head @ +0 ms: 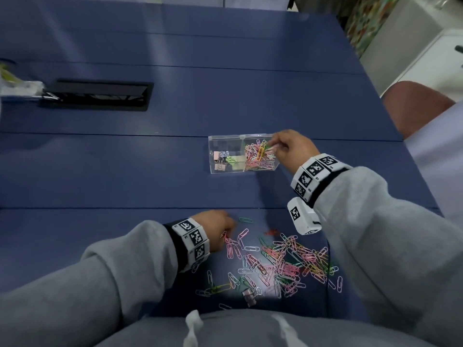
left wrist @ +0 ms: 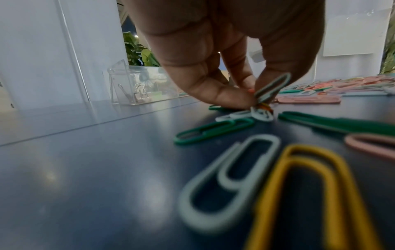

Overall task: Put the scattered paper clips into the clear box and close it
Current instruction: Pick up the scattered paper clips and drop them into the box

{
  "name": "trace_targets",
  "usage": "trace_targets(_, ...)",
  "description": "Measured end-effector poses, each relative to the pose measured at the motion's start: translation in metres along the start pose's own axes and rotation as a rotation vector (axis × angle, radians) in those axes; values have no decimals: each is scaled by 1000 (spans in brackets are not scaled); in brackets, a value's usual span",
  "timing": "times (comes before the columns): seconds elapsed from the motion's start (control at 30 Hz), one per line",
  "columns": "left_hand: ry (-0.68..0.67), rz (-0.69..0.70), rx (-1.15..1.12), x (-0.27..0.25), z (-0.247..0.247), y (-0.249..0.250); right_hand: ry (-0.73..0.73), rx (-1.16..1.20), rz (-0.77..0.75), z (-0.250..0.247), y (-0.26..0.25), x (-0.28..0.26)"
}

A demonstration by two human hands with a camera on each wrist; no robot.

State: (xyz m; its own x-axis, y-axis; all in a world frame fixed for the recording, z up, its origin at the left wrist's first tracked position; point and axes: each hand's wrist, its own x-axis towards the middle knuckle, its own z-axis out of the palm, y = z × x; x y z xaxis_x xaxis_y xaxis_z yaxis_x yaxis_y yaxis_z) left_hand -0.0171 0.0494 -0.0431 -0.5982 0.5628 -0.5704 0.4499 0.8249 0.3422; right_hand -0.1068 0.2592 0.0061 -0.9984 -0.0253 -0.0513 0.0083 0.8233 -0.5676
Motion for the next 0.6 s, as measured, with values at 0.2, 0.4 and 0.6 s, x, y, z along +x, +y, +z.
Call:
trace_targets(0.2, 123, -44, -127, 0, -2, -3, -13, -35, -17, -14, 13, -43)
trace_targets(0.4, 213, -29, -214, -9, -11, -2, -368, -269, 146, -16, 42, -105)
trace_targets(0.6, 225, -33, -269, -14, -14, 2, -547, -363, 420, -8, 60, -160)
